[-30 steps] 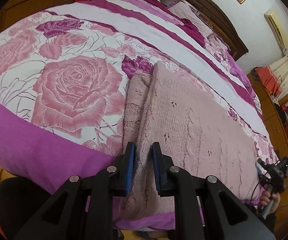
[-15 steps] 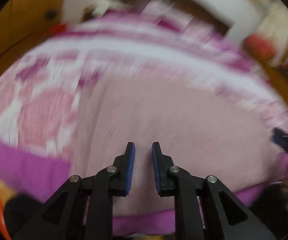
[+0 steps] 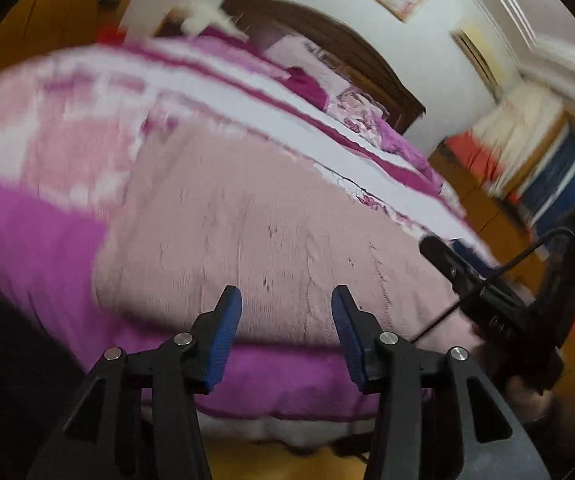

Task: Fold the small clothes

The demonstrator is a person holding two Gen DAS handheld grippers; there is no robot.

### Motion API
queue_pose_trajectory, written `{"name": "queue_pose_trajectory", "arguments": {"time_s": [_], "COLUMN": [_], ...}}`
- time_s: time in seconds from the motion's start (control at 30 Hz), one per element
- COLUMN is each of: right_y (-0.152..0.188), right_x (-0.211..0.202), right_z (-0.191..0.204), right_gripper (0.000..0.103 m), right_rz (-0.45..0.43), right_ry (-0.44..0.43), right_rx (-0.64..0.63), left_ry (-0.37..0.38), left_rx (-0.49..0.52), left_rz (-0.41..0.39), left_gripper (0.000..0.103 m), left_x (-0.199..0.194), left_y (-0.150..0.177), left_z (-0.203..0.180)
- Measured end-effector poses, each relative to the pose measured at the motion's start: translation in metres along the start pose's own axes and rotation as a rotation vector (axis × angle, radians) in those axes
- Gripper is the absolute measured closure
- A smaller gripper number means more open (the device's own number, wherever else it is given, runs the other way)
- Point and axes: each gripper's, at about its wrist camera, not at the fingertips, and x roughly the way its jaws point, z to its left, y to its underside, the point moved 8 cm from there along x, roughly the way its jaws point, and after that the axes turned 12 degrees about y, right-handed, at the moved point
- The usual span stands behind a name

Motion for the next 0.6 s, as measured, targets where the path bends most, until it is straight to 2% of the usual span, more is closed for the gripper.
{"name": "queue_pose_trajectory", "arguments": {"time_s": [0.03, 0.07, 0.13, 0.2, 0.23, 0.27, 0.4, 0.5, 0.53, 0.57, 0.6], "right_y": [-0.003, -0.007, -0.015, -0.018, -0.019, -0.021, -0.032, -0.045, -0.050, -0.055, -0.059], "right_x": [0.003, 0.003, 0.016, 0.027, 0.033, 0.035, 0.054, 0.066, 0.071, 0.075, 0.077], "right_z": [0.002, 0.005, 0.003, 0.006, 0.009, 0.015, 0.052, 0.097, 0.118, 0.141, 0.160], "right_gripper": [0.012, 0.012, 0.012, 0.018, 0.024, 0.024, 0.024, 0.024, 0.024, 0.024, 0.024], "right_rz": [0.014, 0.025, 0.064, 0.118, 0.137, 0.153, 0.205, 0.248, 0.283, 0.316, 0.337], "right_ry": [-0.068, -0.097, -0.129, -0.142, -0.150, -0.150, -0.180, -0.233, -0.260, -0.287, -0.297], "right_rx": [0.071, 0.122, 0.198, 0.195, 0.183, 0.165, 0.066, -0.034, -0.077, -0.129, -0.177], "left_ry": [0.009, -0.002, -0.017, -0.033, -0.050, -0.039, 0.108, 0.192, 0.212, 0.225, 0.212], "left_rx": [-0.016, -0.011, -0.005, -0.024, -0.050, -0.085, -0.207, -0.364, -0.406, -0.439, -0.437], "left_rz": [-0.025, -0.058, -0.104, -0.123, -0.124, -0.125, -0.148, -0.136, -0.148, -0.180, -0.214], "left_gripper": [0.080, 0.080, 0.079, 0.074, 0.073, 0.073, 0.073, 0.073, 0.071, 0.064, 0.061], "left_x": [-0.003, -0.006, -0.010, -0.010, -0.011, -0.014, -0.028, -0.040, -0.044, -0.053, -0.060], "left_y": [-0.001, -0.004, -0.009, -0.013, -0.015, -0.017, -0.016, -0.010, -0.010, -0.012, -0.014], "left_z": [0.004, 0.008, 0.014, 0.028, 0.040, 0.051, 0.072, 0.081, 0.081, 0.081, 0.079]}}
